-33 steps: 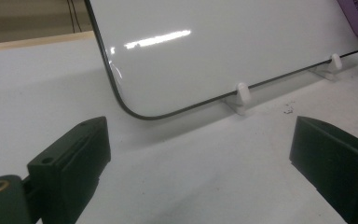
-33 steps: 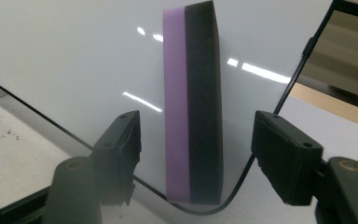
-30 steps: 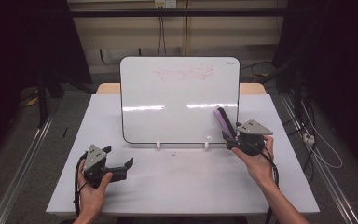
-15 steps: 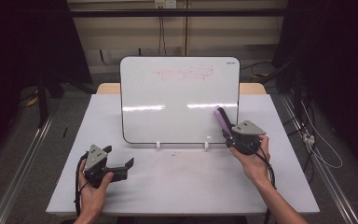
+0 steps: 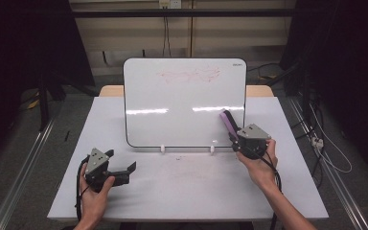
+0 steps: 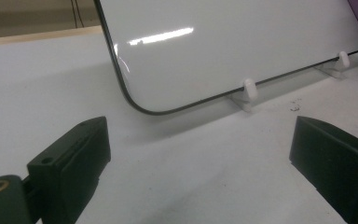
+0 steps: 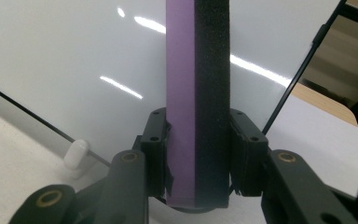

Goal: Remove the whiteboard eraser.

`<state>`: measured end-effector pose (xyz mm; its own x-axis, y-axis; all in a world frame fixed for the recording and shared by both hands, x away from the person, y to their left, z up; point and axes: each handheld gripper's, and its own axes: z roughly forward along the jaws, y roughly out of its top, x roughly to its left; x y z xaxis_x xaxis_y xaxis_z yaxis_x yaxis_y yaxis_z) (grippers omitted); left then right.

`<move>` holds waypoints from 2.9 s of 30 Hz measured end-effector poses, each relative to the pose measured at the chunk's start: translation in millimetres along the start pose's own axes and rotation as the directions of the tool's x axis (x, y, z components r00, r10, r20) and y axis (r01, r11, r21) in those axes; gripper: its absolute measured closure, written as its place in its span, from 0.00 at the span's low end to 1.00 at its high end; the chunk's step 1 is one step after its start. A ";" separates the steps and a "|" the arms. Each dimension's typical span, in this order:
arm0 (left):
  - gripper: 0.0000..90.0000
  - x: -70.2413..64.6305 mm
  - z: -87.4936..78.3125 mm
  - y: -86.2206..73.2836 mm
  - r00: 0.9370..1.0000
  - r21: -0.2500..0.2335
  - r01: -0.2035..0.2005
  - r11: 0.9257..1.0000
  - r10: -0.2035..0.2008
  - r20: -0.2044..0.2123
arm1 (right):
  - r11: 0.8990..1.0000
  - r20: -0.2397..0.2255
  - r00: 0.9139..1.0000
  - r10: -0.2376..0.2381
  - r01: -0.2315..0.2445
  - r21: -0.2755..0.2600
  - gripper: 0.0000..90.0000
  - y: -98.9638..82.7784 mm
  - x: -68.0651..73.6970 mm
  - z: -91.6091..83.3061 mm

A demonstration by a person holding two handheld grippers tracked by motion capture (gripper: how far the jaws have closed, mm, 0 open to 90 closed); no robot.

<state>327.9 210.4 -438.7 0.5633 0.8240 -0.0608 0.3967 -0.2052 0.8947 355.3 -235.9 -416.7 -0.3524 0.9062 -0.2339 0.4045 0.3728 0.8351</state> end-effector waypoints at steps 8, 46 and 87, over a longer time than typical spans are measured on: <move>0.05 -4.9 4.4 2.9 1.000 0.003 0.002 1.000 -0.002 0.006 | 1.000 -0.008 1.000 -0.002 0.001 -0.012 0.72 -1.9 -1.8 -1.1; 0.06 -21.6 11.9 17.2 0.999 -0.048 -0.014 0.999 0.016 0.047 | 0.981 -0.153 0.987 0.057 -0.083 -0.174 0.72 0.9 22.4 -20.5; 0.06 -77.3 77.6 105.2 0.976 -0.253 0.030 0.967 0.026 0.215 | 0.945 -0.353 0.924 0.147 -0.237 -0.227 0.72 28.6 71.2 0.6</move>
<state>382.3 84.2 -374.2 0.7162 0.6854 -0.1313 0.2173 -0.0401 0.9753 342.3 -160.6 -409.8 -0.5639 0.8217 0.0828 0.2745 0.0919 0.9572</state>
